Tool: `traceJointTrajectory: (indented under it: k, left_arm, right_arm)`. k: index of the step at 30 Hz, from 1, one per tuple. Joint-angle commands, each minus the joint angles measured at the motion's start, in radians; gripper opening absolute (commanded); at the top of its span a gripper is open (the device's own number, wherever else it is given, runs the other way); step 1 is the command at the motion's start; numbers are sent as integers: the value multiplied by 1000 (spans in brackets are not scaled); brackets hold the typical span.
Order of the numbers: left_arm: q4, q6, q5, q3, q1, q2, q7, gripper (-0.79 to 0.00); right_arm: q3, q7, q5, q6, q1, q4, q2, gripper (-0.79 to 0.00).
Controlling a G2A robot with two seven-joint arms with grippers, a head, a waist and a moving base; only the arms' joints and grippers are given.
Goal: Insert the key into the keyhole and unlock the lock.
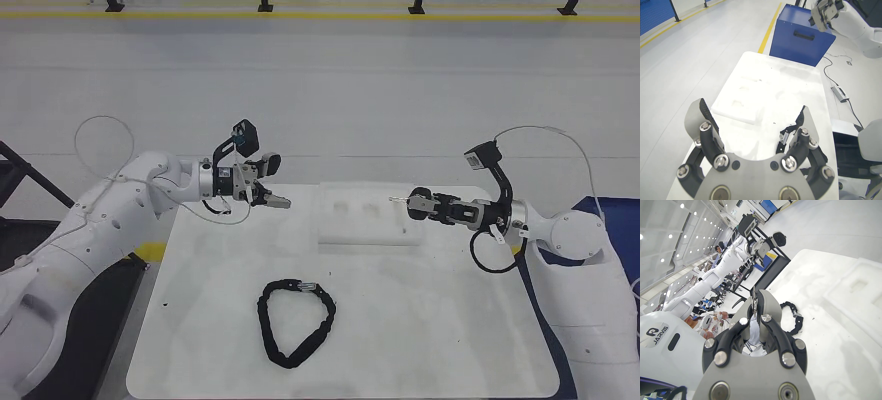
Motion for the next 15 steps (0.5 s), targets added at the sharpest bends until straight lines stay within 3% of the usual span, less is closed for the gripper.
traceJointTrajectory:
  k: [1,15]
  left_arm:
    - [-10,-10,47,-8,33,2,25,0]
    - [-45,-12,345,-6,145,7,136,0]
  right_arm:
    - [0,0,0,0,0,0,0,-785]
    - [0,0,0,0,0,0,0,-785]
